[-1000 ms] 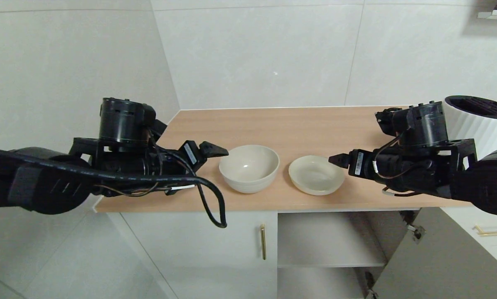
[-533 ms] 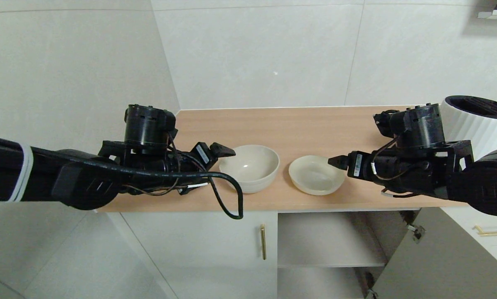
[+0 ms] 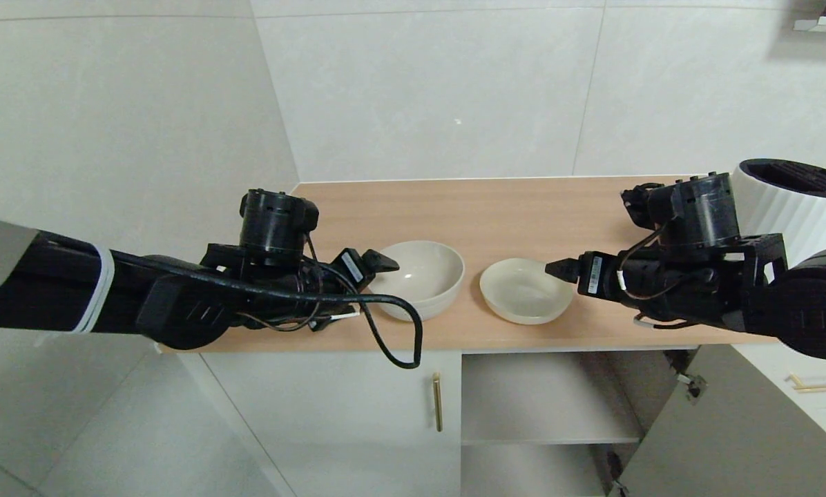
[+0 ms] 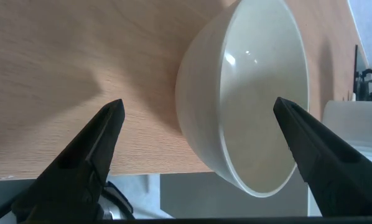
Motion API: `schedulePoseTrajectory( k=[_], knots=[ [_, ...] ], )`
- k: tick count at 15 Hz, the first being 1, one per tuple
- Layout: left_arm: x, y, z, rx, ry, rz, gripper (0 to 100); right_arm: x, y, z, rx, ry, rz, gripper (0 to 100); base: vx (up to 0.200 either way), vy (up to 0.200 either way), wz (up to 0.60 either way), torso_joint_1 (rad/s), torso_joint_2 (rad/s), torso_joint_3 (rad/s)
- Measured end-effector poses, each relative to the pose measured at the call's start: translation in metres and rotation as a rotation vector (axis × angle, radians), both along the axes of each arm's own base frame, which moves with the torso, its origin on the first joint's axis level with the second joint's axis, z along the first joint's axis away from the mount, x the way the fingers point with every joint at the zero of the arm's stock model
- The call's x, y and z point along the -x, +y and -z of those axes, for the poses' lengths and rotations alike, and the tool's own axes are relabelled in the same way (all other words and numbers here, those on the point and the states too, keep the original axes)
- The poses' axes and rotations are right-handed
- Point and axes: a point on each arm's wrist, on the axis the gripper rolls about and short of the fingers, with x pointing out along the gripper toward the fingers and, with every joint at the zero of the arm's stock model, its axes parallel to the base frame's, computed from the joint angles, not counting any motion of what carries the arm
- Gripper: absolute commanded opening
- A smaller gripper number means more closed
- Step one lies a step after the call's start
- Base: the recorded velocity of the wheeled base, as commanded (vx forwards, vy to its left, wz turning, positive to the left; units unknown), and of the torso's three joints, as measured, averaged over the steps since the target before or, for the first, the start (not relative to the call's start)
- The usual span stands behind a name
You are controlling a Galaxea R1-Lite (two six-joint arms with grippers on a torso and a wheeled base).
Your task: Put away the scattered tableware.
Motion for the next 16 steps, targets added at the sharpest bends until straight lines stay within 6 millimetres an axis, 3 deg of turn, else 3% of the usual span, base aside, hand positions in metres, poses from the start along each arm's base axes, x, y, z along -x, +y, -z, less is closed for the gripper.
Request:
schedulePoseTrajectory(
  k=[1,11,16],
  knots=[
    [0.0,0.0,0.001,-0.001,0.001,0.001,0,0.0,0.0,0.0,0.001,0.002,-0.001,100,0.0,0.0,0.0,0.0,0.0,0.0],
    [0.001,0.0,-0.002,0.002,-0.002,0.0,0,-0.001,0.0,-0.003,0.004,-0.012,-0.001,100,0.0,0.0,0.0,0.0,0.0,0.0],
    [0.004,0.001,-0.007,0.007,-0.014,0.0,0,-0.016,0.007,-0.002,0.033,-0.037,0.063,100,0.0,0.0,0.0,0.0,0.0,0.0]
  ],
)
